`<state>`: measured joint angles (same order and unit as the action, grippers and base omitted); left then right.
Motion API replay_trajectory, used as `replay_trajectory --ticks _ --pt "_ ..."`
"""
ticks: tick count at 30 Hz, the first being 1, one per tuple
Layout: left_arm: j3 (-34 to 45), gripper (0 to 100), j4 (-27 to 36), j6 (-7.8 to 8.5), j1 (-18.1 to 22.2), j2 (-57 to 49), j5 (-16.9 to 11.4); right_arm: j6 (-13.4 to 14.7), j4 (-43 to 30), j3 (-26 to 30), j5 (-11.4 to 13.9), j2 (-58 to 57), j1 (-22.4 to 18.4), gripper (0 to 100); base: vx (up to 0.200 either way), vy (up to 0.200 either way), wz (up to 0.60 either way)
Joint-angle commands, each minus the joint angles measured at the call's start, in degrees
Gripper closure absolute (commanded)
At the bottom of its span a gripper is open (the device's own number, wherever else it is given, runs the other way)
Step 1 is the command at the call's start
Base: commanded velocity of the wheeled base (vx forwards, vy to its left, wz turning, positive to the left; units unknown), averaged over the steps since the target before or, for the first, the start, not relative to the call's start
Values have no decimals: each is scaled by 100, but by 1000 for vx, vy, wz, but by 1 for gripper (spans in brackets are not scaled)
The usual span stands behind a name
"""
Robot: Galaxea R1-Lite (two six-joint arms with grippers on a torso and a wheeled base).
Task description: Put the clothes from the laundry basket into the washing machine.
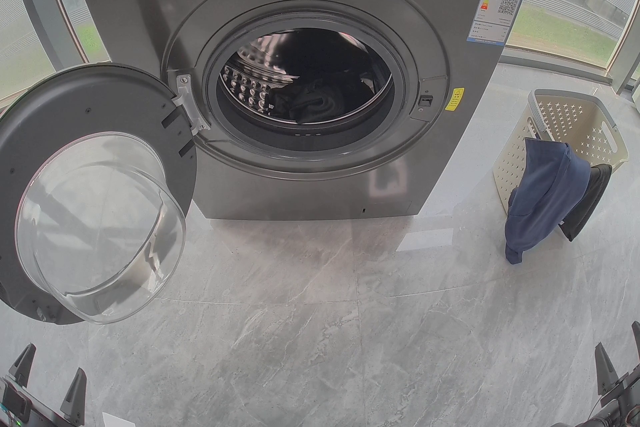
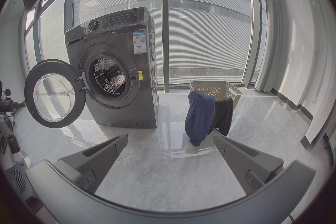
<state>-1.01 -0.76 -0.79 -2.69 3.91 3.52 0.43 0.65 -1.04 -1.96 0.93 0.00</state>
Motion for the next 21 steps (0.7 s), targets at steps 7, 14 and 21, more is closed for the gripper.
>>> replay_trajectory --ticks 7,14,21 --pt "101 0 76 88 278 -383 -264 -60 -109 77 -23 -84 44 0 0 0 0" --pt "101 0 76 35 261 -374 -291 -25 -73 86 38 -93 53 0 0 -29 0" --pt "101 0 76 53 261 -365 -308 -34 -73 86 38 -93 53 0 0 -200 0"
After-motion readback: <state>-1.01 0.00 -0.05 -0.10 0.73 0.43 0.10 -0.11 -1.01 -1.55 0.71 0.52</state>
